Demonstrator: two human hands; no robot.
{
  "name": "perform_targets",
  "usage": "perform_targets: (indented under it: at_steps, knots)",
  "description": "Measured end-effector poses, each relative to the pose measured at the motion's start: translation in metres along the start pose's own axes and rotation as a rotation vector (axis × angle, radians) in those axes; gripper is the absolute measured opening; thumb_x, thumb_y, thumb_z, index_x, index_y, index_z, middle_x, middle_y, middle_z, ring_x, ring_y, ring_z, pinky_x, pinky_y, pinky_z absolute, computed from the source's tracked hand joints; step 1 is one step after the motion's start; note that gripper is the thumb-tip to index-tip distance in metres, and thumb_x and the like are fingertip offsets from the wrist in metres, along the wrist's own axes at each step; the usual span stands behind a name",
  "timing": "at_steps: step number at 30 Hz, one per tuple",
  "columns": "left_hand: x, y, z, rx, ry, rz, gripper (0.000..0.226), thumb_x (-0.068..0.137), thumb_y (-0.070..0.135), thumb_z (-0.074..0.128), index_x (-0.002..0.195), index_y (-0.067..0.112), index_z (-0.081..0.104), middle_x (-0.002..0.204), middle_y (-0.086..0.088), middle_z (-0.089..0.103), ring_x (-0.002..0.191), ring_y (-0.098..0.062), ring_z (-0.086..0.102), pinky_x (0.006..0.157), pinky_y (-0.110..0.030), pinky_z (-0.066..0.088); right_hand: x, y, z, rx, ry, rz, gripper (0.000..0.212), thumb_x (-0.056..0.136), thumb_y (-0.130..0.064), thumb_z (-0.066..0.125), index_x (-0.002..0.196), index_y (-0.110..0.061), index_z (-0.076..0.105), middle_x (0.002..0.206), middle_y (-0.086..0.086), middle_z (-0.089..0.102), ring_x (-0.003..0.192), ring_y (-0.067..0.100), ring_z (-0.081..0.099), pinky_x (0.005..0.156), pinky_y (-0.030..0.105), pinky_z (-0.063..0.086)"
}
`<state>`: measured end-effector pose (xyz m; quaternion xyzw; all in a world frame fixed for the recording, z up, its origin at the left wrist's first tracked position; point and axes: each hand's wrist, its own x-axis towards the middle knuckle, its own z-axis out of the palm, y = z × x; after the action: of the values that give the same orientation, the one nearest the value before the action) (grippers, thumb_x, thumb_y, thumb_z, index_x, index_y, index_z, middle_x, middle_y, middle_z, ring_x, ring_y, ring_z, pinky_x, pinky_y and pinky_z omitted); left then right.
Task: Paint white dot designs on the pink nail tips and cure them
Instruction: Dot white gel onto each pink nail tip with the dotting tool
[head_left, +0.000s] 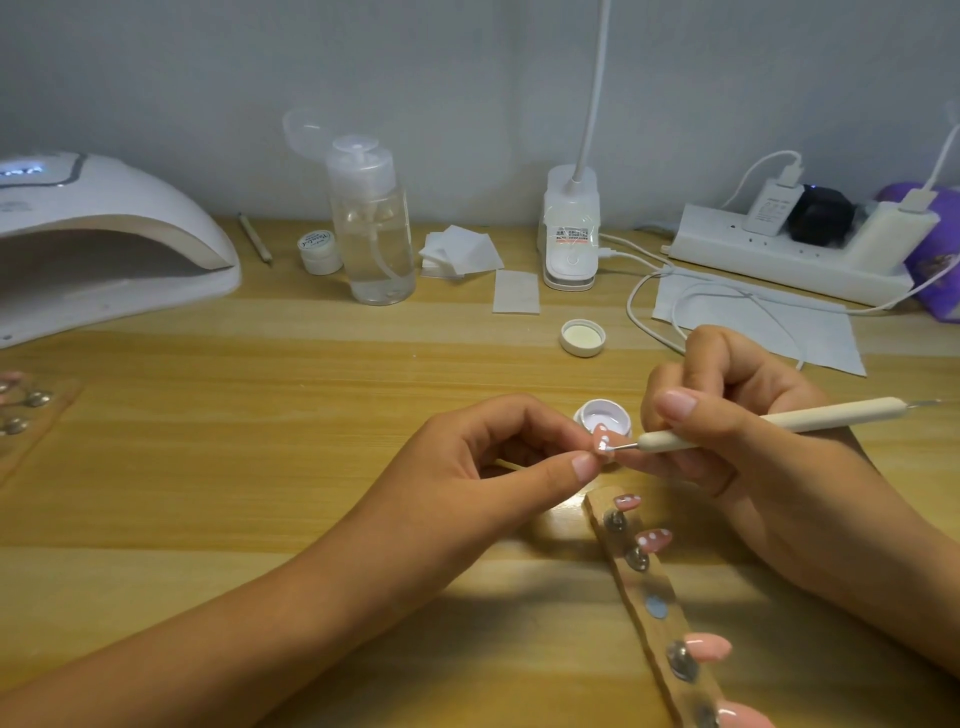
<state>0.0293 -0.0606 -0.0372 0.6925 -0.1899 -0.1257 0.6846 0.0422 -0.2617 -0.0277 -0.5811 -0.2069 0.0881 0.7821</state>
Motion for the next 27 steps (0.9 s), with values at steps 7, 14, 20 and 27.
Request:
perform_targets:
  at_steps: [7,14,20,27]
  knots:
    - [-0.0002,0.0005,0.0003,-0.002,0.003,-0.002,0.009,0.075,0.036,0.07,0.082,0.031,0.072,0.08,0.01,0.068,0.074,-0.001,0.057,0.067,-0.012,0.044,-0.0001,-0.0007,-0.0019,-0.006,-0.011,-0.007,0.025,0.074,-0.032,0.079,0.068,-0.023,0.056,0.062,-0.004,0.056,0.06,0.004,0.059,0.068,0.025,0.056]
    - [-0.0005,0.0023,0.0008,-0.006,0.008,-0.007,0.004,0.078,0.029,0.072,0.081,0.03,0.072,0.079,0.01,0.068,0.073,-0.001,0.057,0.066,-0.012,0.044,-0.0003,0.0002,-0.0024,-0.01,-0.006,-0.016,0.024,0.076,-0.031,0.078,0.068,-0.023,0.056,0.063,-0.005,0.056,0.06,0.004,0.059,0.068,0.026,0.056]
    - [-0.0007,0.0023,0.0015,-0.012,0.012,-0.005,0.006,0.078,0.025,0.07,0.08,0.03,0.072,0.078,0.009,0.067,0.071,-0.002,0.056,0.065,-0.012,0.043,0.0,0.0002,-0.0011,0.003,-0.004,-0.013,0.025,0.075,-0.028,0.078,0.067,-0.022,0.055,0.062,-0.004,0.056,0.06,0.004,0.06,0.068,0.024,0.056]
    - [-0.0002,0.0023,0.0012,-0.006,0.006,0.002,0.006,0.079,0.026,0.069,0.079,0.031,0.072,0.078,0.012,0.067,0.071,0.0,0.056,0.064,-0.011,0.043,0.0,-0.0004,-0.0015,0.005,-0.006,-0.013,0.026,0.075,-0.027,0.079,0.067,-0.021,0.055,0.062,-0.004,0.055,0.059,0.004,0.058,0.067,0.024,0.056]
